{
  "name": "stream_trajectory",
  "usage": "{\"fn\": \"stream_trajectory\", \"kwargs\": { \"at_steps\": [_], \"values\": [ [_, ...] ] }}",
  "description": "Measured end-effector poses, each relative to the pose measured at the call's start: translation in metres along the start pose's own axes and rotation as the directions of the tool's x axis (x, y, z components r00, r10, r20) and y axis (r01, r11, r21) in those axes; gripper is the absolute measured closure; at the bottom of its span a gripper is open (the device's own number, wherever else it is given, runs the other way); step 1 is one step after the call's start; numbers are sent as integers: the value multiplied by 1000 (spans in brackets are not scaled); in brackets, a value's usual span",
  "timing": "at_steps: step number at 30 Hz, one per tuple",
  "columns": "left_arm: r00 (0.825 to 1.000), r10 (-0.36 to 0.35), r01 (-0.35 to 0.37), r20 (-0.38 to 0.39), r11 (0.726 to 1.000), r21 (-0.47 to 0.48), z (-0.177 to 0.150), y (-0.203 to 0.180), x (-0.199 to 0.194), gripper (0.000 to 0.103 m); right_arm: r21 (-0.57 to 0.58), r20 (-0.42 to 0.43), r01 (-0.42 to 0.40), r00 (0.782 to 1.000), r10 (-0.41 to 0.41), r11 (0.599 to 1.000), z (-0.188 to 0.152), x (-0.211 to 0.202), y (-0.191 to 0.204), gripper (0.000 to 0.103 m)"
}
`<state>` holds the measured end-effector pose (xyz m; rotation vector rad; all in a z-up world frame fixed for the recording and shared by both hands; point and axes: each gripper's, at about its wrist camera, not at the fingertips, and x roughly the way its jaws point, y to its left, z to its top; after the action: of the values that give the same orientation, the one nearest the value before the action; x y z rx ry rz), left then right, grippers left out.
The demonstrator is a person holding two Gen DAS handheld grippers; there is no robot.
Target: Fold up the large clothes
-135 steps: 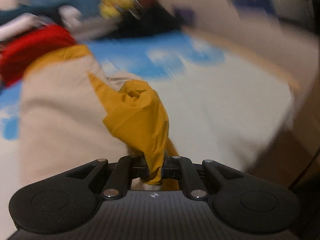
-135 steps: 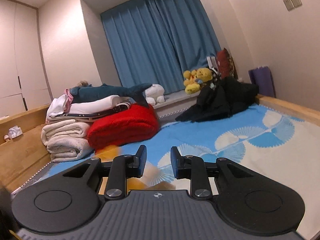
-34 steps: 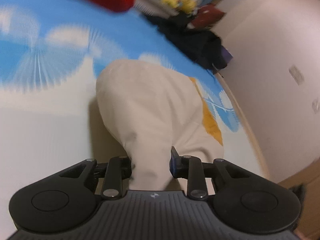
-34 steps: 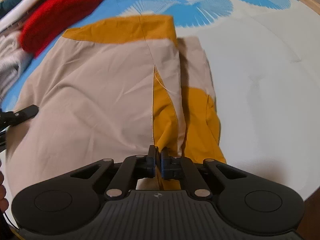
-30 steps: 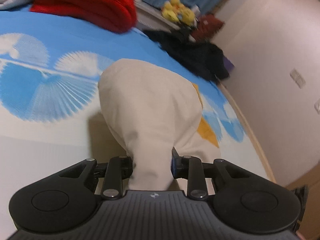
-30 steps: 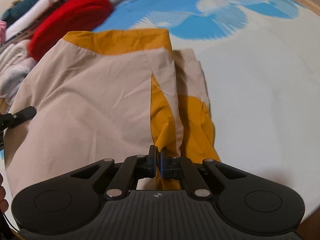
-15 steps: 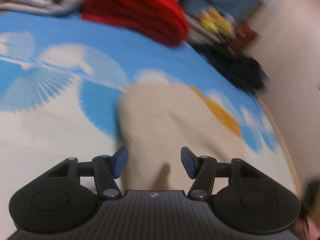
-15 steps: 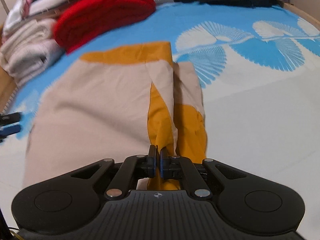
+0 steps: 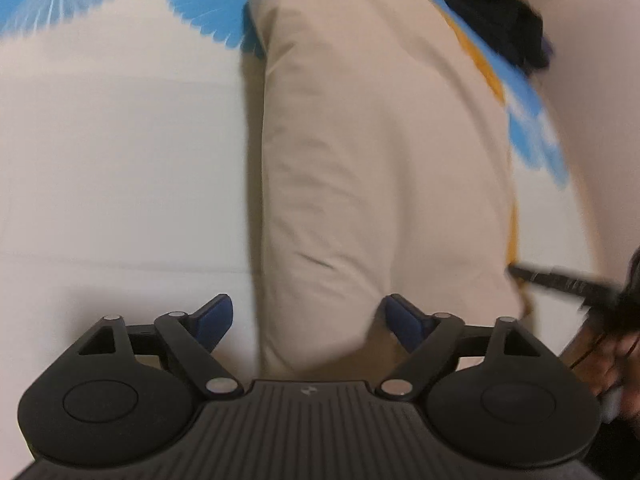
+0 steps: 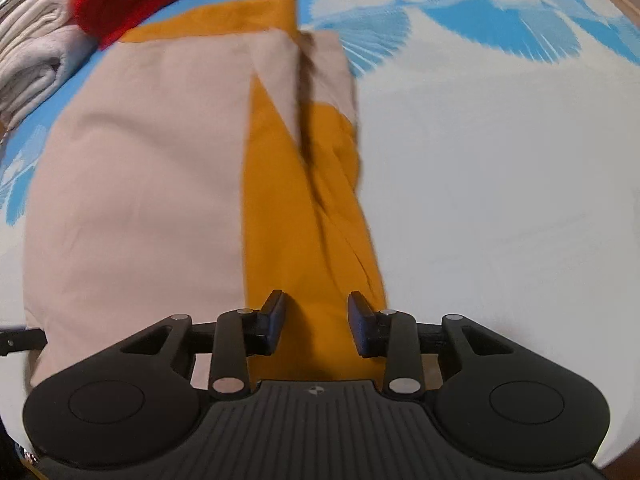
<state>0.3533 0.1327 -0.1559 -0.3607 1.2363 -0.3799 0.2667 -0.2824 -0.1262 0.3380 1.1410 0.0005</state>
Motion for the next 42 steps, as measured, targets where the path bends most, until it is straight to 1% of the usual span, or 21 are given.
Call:
{"fn": "stream_trajectory", "kwargs": {
  "at_steps": [1,2,3,4,5,7,9,12,14,19,21,22,25,27,28,29,30,31,34,36,42],
  "values": [
    [999,-41,41,18,999,-17,-1,-1,1,40,6,-4,-8,1000,8,1000,-1,0,-2,67],
    [998,-52,53,34,998,-20,0,-3,2,40,11,-8,-12,1000,12,1000,-1,-1,-4,73],
    [998,-47,47,50,999,-13,-1,-9,1,46,17,-3,-13,1000,13,1000,-2,-2,-5,83],
    [997,-40,41,61,999,-10,-3,-14,1,49,28,12,-16,1000,16,999,-2,-6,-6,100],
    [997,-42,43,72,999,-9,-4,-16,0,50,48,41,-30,999,28,998,-1,-11,-8,103],
    [993,-77,78,88,997,-9,-7,-19,-7,53,62,89,-76,994,71,995,2,-21,-9,103],
    [994,-66,63,86,997,38,-9,-22,-9,53,32,103,-70,992,66,997,4,-25,-5,103],
    [999,10,-12,45,999,47,-14,-18,-5,40,-1,13,19,1000,-19,1000,-1,-9,-8,103],
    [1000,-1,1,28,1000,1,-11,-15,-9,41,-18,-13,51,999,-52,999,-2,-4,-10,103],
    [993,-11,4,118,998,57,-19,-29,-38,46,-13,86,-18,996,19,1000,2,-24,-14,102],
    [994,75,-85,83,988,132,-24,-28,-26,46,-16,77,-21,997,22,1000,1,-23,-14,95],
    [989,132,-142,70,975,171,-29,-29,-19,45,-20,49,-22,999,23,1000,-1,-20,-14,87],
    [977,173,-193,124,965,176,-39,-41,-30,47,-70,78,25,997,-19,997,-5,-30,-6,86],
    [948,218,-270,230,935,228,-55,-62,-50,45,-141,164,40,986,-16,989,-10,-53,4,85],
    [926,241,-318,289,911,261,-66,-73,-60,34,-182,214,52,977,-12,982,-15,-66,10,79],
    [900,254,-364,355,886,287,-77,-84,-70,26,-227,267,71,964,-8,971,-22,-80,16,69],
    [869,259,-403,422,865,298,-90,-95,-81,13,-266,312,97,950,-9,959,-28,-92,21,64],
    [838,259,-433,480,851,297,-103,-105,-91,8,-300,357,129,934,-15,945,-37,-103,27,58],
    [782,254,-469,568,841,269,-143,-123,-113,5,-331,451,174,892,-6,927,-68,-134,34,53],
    [760,260,-475,596,848,236,-167,-131,-123,2,-309,473,165,881,1,937,-86,-147,34,50],
    [723,251,-460,643,870,177,-217,-158,-152,0,-286,505,161,863,5,945,-138,-180,41,48]
  ]
}}
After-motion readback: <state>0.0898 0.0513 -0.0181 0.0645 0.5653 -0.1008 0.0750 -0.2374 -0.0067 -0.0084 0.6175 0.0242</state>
